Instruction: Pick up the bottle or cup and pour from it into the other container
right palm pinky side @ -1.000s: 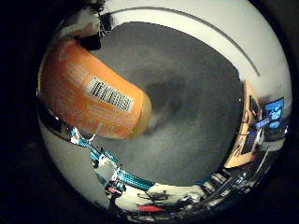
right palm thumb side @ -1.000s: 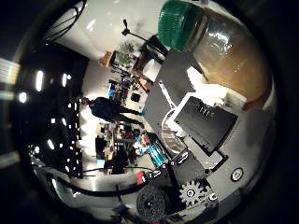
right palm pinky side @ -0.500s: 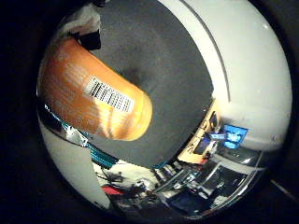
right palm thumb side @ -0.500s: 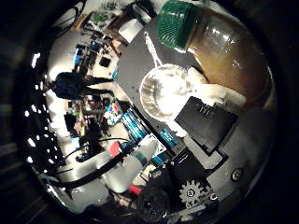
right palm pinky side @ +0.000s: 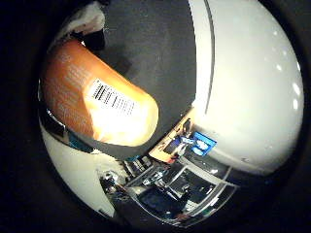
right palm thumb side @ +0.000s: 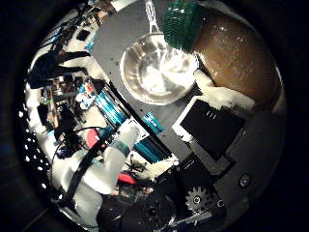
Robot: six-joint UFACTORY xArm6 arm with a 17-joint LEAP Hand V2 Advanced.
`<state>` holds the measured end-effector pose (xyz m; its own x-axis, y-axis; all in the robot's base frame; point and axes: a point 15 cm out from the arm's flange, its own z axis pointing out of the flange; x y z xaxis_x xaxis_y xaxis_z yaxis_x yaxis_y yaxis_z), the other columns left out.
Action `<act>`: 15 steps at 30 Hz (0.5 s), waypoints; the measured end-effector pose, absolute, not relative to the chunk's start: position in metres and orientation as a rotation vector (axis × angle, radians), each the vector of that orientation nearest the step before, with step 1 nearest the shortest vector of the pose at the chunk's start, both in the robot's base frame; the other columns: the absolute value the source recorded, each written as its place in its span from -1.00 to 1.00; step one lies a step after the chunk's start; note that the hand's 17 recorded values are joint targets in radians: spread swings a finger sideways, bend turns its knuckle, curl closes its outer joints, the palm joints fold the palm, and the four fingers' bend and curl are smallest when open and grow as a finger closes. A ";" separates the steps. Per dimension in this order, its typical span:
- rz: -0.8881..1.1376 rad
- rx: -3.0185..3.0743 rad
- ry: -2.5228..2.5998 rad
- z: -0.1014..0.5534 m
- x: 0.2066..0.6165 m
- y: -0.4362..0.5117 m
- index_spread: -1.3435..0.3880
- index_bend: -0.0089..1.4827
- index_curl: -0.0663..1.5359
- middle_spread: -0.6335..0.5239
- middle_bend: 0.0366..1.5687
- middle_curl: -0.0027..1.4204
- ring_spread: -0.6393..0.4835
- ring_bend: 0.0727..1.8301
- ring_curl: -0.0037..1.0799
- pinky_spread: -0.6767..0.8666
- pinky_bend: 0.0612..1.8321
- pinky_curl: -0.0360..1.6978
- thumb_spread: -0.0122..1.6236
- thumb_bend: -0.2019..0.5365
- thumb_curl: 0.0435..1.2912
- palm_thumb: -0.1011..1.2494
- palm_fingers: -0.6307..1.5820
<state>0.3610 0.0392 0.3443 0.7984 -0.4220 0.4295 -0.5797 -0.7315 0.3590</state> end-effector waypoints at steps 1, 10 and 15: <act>0.448 2.482 -0.732 0.342 0.359 0.039 0.35 0.65 0.06 -0.11 0.74 0.13 -0.27 0.43 0.54 -0.45 0.28 0.12 -0.80 -0.50 0.47 0.83 0.58; 0.531 2.346 -0.669 0.344 0.348 0.054 0.35 0.65 0.06 -0.11 0.74 0.13 -0.26 0.44 0.53 -0.46 0.27 0.14 -0.81 -0.51 0.45 0.82 0.58; 0.533 2.329 -0.632 0.339 0.343 0.068 0.35 0.65 0.05 -0.11 0.73 0.14 -0.26 0.44 0.52 -0.47 0.26 0.14 -0.80 -0.51 0.44 0.81 0.58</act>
<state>0.3428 0.0684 0.3391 0.8003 -0.2958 0.5215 -0.5639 -0.6670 0.4870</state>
